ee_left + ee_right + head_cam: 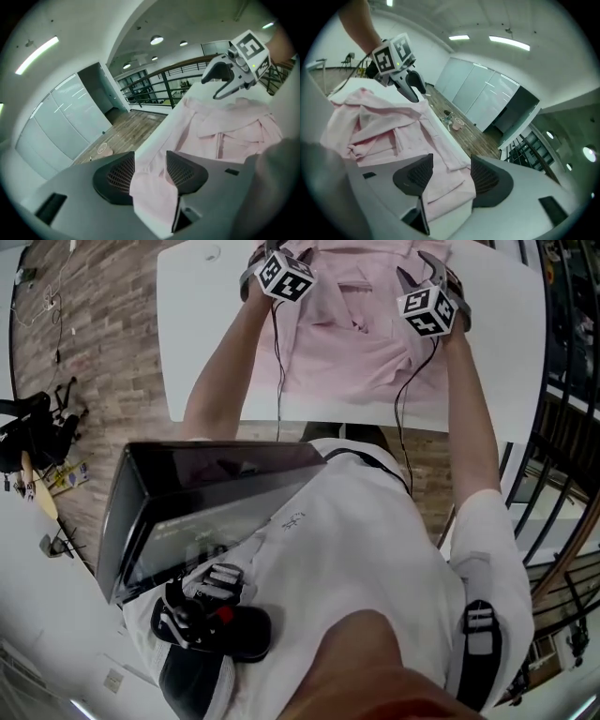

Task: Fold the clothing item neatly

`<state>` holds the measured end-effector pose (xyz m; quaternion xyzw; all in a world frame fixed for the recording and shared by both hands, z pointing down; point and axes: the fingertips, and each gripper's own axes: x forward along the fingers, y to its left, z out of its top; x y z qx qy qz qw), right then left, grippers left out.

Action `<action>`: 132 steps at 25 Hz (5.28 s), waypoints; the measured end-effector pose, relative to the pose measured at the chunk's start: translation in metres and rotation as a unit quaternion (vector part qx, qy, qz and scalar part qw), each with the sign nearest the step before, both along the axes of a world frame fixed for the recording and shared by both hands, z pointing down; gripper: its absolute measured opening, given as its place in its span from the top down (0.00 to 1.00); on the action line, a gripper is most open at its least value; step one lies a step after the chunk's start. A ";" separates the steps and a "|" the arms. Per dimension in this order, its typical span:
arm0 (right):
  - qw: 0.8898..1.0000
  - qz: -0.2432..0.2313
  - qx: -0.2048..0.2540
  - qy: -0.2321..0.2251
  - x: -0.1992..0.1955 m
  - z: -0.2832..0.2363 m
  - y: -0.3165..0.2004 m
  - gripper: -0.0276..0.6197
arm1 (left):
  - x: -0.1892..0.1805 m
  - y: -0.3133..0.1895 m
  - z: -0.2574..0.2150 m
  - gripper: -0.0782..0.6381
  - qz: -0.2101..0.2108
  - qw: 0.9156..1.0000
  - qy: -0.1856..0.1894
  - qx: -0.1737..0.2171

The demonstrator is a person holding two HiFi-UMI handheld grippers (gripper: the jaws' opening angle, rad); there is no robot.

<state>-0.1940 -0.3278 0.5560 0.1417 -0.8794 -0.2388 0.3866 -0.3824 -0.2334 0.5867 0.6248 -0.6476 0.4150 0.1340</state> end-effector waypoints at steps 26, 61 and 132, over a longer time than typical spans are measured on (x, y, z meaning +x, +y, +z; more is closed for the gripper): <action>0.949 0.228 -0.202 -0.082 0.152 0.079 0.159 0.74 | 0.102 0.289 0.051 0.72 -0.102 0.981 0.161 -0.035; 0.894 0.357 -0.232 -0.136 0.189 0.095 0.122 0.74 | 0.104 0.246 0.040 0.86 -0.153 0.977 0.149 0.027; 0.948 0.073 -0.305 -0.052 0.113 0.081 0.012 0.95 | 0.051 0.153 0.022 0.89 0.073 0.956 0.280 -0.047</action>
